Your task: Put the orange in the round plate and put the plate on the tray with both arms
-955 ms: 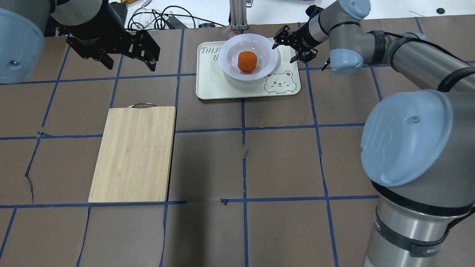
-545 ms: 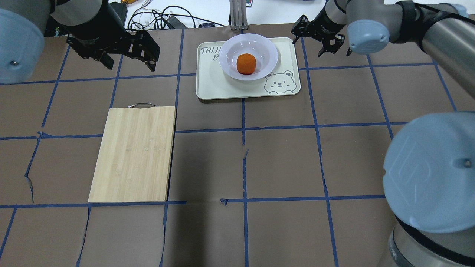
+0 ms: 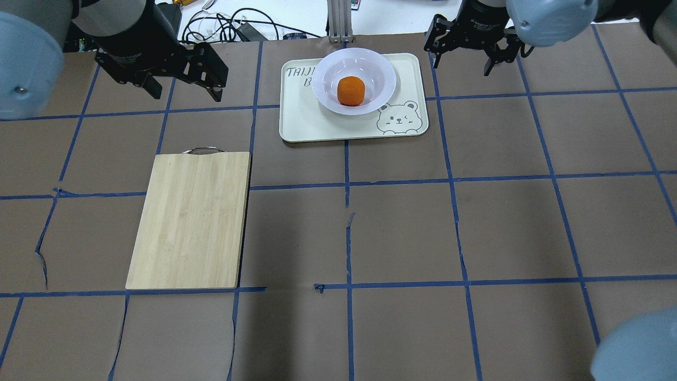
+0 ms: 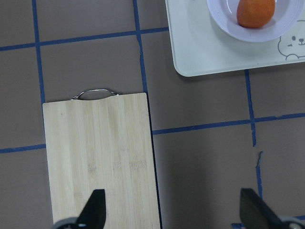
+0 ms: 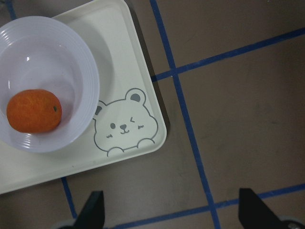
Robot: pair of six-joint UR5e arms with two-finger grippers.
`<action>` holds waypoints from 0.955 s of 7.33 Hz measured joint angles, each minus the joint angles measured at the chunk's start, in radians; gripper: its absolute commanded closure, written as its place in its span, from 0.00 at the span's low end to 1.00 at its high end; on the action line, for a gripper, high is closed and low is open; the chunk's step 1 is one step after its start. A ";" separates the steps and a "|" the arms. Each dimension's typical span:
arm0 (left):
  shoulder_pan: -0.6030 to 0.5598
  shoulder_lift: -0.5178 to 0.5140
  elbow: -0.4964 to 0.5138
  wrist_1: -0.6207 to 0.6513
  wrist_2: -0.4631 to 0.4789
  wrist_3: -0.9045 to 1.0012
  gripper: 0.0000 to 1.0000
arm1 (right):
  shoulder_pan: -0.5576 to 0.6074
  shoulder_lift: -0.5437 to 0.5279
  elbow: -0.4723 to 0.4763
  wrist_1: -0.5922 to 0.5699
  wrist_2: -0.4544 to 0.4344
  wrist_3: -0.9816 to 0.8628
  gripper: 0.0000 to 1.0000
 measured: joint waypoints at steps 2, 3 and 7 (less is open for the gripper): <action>0.000 0.000 0.000 0.000 0.000 0.000 0.00 | 0.012 -0.093 0.005 0.068 -0.025 -0.044 0.00; 0.000 0.000 0.000 0.000 0.000 0.000 0.00 | 0.011 -0.131 0.007 0.081 -0.027 -0.090 0.00; 0.000 0.000 0.000 0.000 0.000 0.000 0.00 | 0.001 -0.177 0.023 0.094 -0.024 -0.156 0.00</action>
